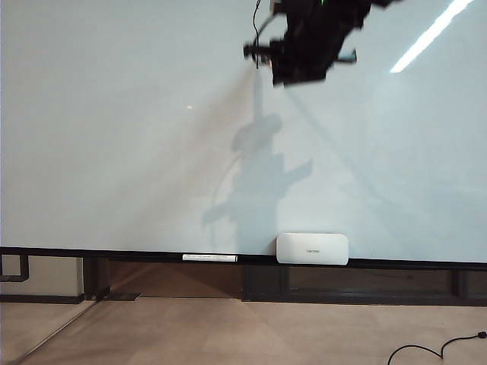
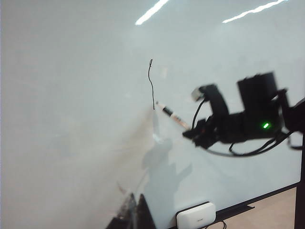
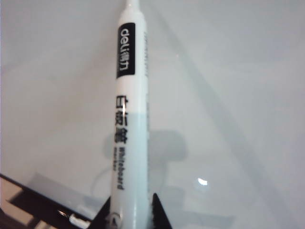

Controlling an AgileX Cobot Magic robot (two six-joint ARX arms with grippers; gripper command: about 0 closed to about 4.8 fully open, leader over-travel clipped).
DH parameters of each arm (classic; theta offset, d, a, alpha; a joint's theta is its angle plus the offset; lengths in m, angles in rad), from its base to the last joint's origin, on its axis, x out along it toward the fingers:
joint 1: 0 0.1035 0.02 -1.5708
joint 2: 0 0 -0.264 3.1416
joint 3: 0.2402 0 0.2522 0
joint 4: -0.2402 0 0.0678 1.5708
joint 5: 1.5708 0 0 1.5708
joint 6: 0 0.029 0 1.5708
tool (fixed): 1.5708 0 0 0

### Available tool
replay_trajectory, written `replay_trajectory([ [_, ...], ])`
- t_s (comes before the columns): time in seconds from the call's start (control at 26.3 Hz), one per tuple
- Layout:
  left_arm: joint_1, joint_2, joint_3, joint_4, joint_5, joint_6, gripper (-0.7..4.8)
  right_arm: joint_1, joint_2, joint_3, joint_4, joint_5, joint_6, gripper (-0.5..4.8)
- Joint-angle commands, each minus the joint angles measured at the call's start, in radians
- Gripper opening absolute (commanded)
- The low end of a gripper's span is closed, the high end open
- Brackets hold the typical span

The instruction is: Reach to the right to find the marker pen, pick it up, and write the number 14 on the whiteboard.

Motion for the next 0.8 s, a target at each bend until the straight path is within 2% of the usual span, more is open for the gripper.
replay_trajectory([
  [0.04, 0.000, 0.000, 0.004, 0.001, 0.005, 0.003, -0.06, 0.032, -0.063, 0.005, 0.032, 0.004, -0.047, -0.02],
  [0.15, 0.000, 0.000, 0.004, 0.000, 0.004, 0.003, -0.06, 0.037, -0.095, 0.005, 0.061, 0.009, -0.049, -0.02],
  [0.19, 0.000, 0.000, 0.004, 0.000, 0.005, 0.003, -0.06, 0.037, -0.106, 0.005, 0.089, 0.045, -0.049, -0.01],
  [0.34, 0.000, 0.000, 0.004, 0.000, 0.005, 0.000, -0.06, 0.033, -0.117, 0.005, 0.176, 0.075, -0.102, -0.02],
  [0.8, 0.000, 0.000, 0.004, -0.001, 0.006, 0.000, -0.06, -0.007, -0.114, 0.009, 0.158, 0.111, -0.106, -0.02],
])
